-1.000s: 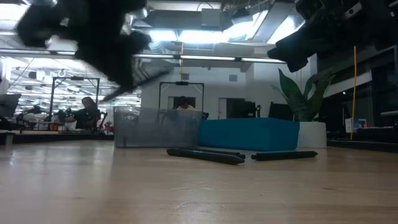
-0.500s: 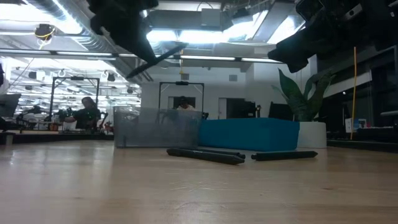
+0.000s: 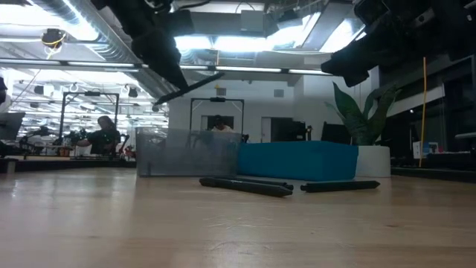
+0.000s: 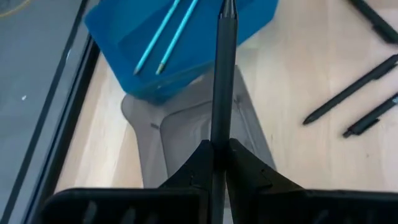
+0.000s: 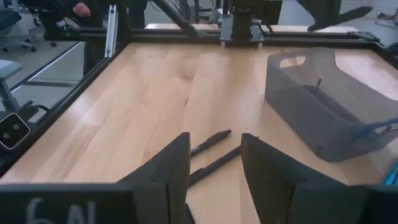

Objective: Sort pens & pencils
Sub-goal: Put the black pen into the black bin

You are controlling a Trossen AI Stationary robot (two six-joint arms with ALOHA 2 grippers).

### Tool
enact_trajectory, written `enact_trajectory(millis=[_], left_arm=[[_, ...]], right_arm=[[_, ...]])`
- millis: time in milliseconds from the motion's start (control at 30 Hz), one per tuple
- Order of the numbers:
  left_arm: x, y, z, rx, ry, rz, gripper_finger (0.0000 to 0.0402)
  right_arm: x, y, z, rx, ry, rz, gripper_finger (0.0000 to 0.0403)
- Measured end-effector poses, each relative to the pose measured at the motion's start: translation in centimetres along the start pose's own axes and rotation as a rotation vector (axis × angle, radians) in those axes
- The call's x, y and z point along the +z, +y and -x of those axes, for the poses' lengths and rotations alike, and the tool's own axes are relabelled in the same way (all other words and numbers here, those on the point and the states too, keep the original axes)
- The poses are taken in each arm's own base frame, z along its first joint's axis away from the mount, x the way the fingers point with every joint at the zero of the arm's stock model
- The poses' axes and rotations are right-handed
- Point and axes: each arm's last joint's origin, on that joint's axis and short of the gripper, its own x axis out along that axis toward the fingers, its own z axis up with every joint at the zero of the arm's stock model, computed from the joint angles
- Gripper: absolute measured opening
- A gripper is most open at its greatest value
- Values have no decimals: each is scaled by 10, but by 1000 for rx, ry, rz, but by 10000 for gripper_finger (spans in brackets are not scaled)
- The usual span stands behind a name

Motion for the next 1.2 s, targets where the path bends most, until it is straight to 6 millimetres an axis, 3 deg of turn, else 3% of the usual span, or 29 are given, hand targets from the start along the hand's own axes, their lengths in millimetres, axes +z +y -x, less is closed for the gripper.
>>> enact_trajectory(millis=[433, 900, 1200], left_arm=[[-5, 18, -15, 46, 59, 123, 17], [-24, 22, -76, -87, 261, 173, 17], [-26, 22, -79, -142, 266, 184, 17]], right_arm=[[-3, 0, 0, -2, 29, 0, 145], [-4, 0, 0, -3, 40, -1, 145], [-4, 0, 0, -3, 45, 2, 145]])
